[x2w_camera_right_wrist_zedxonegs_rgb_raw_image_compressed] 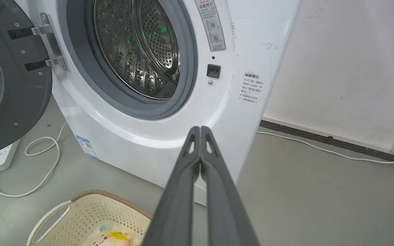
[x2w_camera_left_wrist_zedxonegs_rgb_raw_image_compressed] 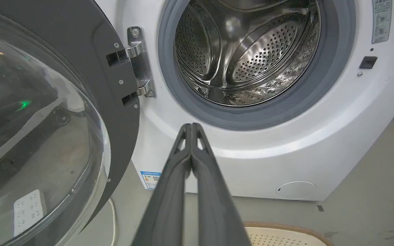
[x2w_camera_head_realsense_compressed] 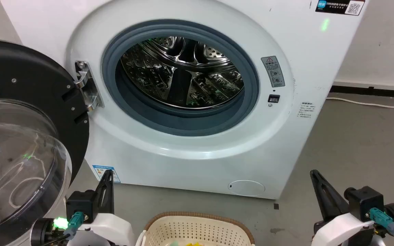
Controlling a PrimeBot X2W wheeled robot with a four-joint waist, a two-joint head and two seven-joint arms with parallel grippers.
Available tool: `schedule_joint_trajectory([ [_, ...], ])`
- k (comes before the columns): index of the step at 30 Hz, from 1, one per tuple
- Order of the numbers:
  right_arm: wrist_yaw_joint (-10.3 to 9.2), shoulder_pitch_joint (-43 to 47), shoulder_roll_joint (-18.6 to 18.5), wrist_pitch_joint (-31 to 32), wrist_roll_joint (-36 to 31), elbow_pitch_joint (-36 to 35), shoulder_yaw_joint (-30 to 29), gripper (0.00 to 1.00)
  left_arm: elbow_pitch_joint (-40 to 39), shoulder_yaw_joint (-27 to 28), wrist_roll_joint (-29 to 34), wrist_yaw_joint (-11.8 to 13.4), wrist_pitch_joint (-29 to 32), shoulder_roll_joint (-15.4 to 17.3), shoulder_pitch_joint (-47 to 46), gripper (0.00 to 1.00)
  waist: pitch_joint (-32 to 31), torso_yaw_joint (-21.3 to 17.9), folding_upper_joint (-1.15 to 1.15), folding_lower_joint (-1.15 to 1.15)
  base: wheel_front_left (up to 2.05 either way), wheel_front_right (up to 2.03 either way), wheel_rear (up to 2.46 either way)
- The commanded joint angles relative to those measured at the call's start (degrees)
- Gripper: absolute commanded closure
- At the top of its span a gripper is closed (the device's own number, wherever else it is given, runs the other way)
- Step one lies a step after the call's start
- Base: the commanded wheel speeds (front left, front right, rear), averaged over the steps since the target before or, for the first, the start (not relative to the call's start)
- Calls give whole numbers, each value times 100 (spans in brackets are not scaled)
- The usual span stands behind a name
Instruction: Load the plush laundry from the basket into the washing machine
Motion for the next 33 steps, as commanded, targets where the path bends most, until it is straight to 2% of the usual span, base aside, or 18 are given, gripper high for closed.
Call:
schedule_joint_trajectory([
  [1,-5,-67,-1,8,-43,13,-2,100,-25,4,14,-25,1,0,-24,100,0,0,0,0,0,0,0],
  [31,0,0,0,-1,2,0,2,100,0,3,0,0,-2,0,0,100,0,0,0,0,0,0,0],
  [32,0,3,0,-4,9,-2,2,0,1,-2,-3,2,-4,0,0,0,0,0,0,0,0,0,0],
  [33,0,2,0,0,3,-1,4,0,2,0,-1,2,0,0,0,0,0,0,0,0,0,0,0],
])
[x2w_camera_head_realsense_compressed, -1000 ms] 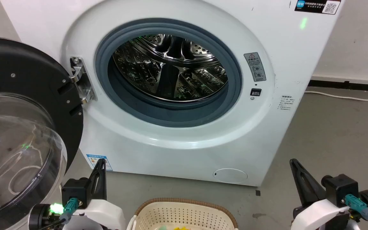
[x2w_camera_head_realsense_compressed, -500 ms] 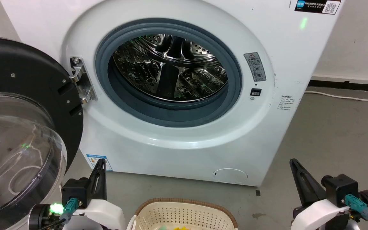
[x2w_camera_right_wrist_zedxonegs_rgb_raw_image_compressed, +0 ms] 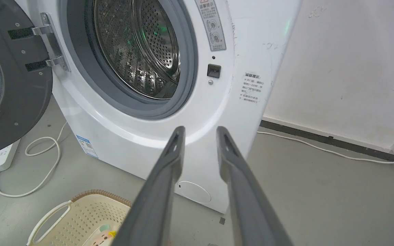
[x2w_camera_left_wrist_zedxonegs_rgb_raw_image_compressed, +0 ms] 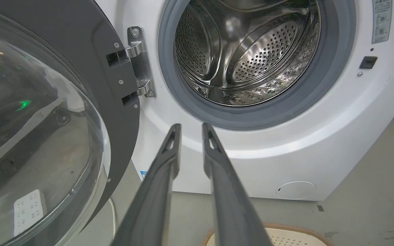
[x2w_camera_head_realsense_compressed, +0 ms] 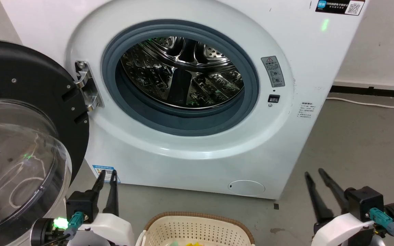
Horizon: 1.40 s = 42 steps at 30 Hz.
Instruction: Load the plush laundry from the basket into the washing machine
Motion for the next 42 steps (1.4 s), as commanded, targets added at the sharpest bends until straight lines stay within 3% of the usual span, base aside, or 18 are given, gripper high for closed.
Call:
schedule_joint_trajectory([
  [1,0,0,0,0,0,0,1,0,0,-1,0,1,0,0,0,0,0,0,0,0,0,0,0],
  [21,-1,-105,0,-211,167,-61,-79,0,141,-210,-27,32,-212,16,-153,0,335,-132,0,0,0,0,0],
  [42,-2,-415,0,-462,507,-117,-32,0,1504,-593,-60,-175,-257,138,-916,0,1228,-591,0,0,0,0,0],
])
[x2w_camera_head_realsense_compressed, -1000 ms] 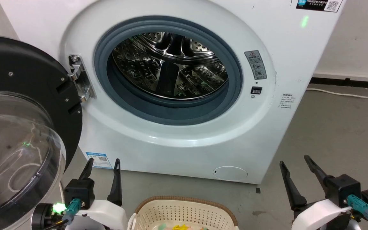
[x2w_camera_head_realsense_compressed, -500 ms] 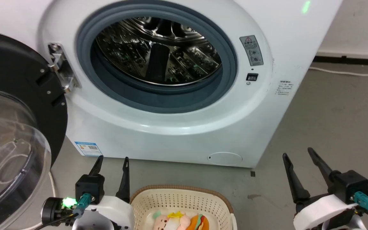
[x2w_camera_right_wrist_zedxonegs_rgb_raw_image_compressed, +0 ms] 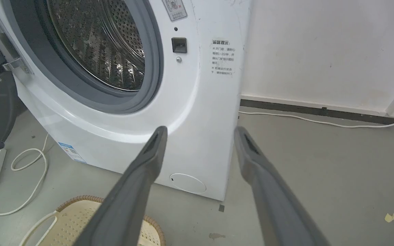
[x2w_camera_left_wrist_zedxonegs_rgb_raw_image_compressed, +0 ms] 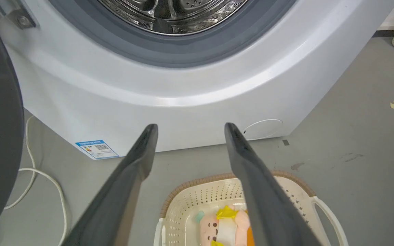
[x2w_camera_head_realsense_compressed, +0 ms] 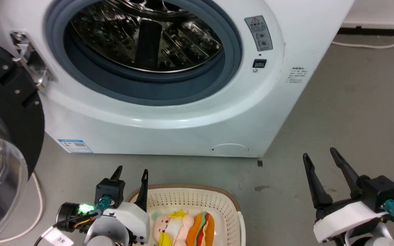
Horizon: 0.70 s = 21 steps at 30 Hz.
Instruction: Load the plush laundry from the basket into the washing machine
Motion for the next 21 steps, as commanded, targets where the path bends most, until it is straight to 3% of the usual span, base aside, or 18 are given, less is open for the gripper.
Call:
schedule_joint_trajectory([
  [1,-2,-140,0,-65,94,-38,15,0,186,-71,-58,-40,10,33,-161,0,130,-93,0,-1,0,0,0],
  [21,-3,-460,-1,-303,493,-87,85,0,1869,-633,-287,-219,369,283,-976,0,1088,-604,0,-1,0,0,0],
])
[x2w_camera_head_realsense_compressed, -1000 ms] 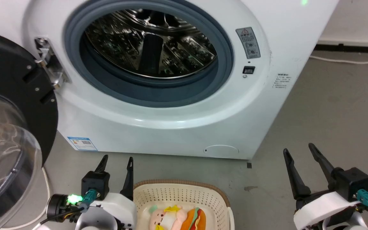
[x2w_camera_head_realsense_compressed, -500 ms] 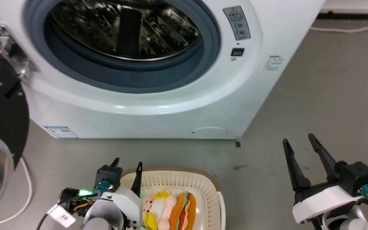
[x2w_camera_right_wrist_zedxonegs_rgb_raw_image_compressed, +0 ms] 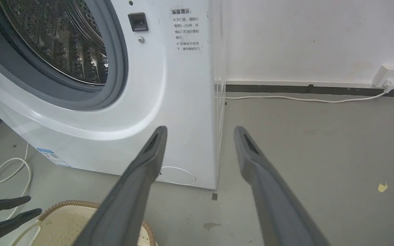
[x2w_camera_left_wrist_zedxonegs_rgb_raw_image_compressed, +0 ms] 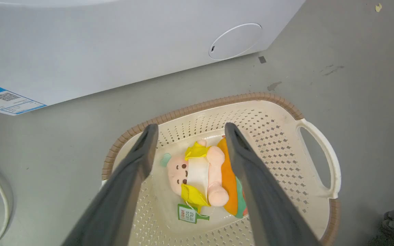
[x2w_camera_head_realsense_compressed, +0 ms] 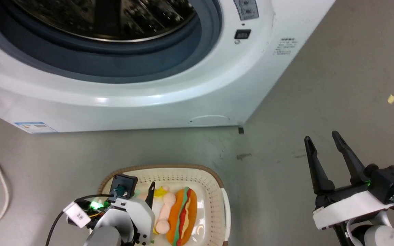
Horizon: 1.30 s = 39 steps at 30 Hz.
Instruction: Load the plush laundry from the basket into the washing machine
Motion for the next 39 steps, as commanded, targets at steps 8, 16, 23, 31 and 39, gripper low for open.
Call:
schedule_joint_trajectory([
  [8,-3,-260,-1,-137,232,-48,55,0,589,-433,-241,-73,211,218,-425,0,476,-293,-1,0,0,0,0],
  [16,-3,-383,-1,-233,417,-68,81,0,1083,-775,-427,-123,479,413,-806,0,911,-525,-1,0,0,0,0],
  [23,-4,-478,-1,-316,532,-99,111,0,1496,-1144,-538,-166,785,531,-1160,0,1277,-670,-1,0,0,0,0],
  [31,-4,-557,-1,-411,686,-128,83,0,1984,-1504,-691,-216,1076,661,-1536,0,1668,-845,-1,0,0,0,0],
  [39,-4,-647,-1,-507,847,-191,43,0,2482,-1802,-749,-84,1231,808,-1980,0,2086,-998,-1,0,0,0,0],
])
